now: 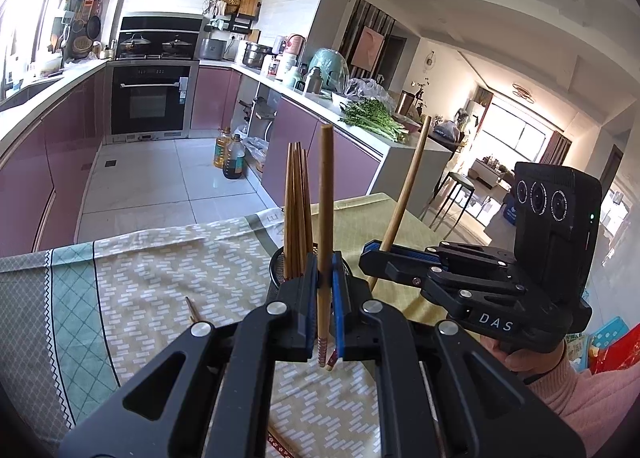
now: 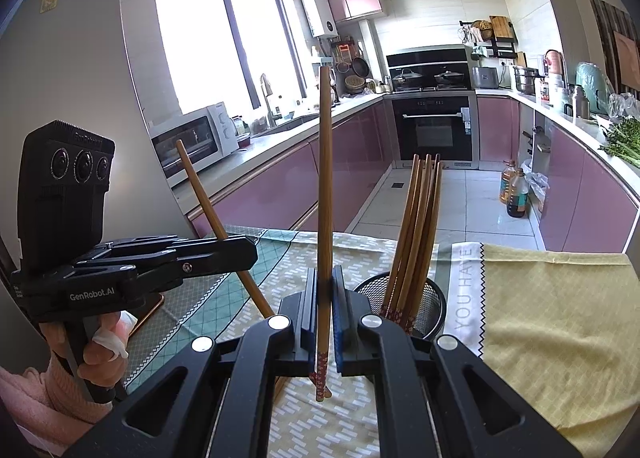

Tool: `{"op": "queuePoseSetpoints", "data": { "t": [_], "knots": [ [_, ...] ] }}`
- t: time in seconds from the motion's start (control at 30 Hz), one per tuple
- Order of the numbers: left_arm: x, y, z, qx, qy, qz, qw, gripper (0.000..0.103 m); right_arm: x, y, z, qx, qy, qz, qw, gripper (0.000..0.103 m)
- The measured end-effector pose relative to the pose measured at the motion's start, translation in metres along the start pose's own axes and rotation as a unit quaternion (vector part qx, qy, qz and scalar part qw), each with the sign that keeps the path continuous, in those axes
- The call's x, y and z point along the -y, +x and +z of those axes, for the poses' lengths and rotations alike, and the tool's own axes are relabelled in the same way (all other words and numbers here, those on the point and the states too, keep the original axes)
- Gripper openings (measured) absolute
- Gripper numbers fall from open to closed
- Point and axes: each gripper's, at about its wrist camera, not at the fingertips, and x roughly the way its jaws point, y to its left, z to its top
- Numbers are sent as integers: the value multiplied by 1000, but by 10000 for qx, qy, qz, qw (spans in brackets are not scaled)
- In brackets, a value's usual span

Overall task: Organize utensils
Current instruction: 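Carry the left gripper's chopstick into the mesh cup while the right gripper inserts its own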

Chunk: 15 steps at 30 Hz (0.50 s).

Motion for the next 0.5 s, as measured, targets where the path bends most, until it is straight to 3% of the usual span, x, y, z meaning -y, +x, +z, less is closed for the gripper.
{"op": "queuePoseSetpoints", "data": {
  "t": [0.5],
  "knots": [
    [10, 2, 22, 116, 176, 33, 9998, 7, 1, -4, 12, 119, -81, -78, 9999, 6]
  ]
}}
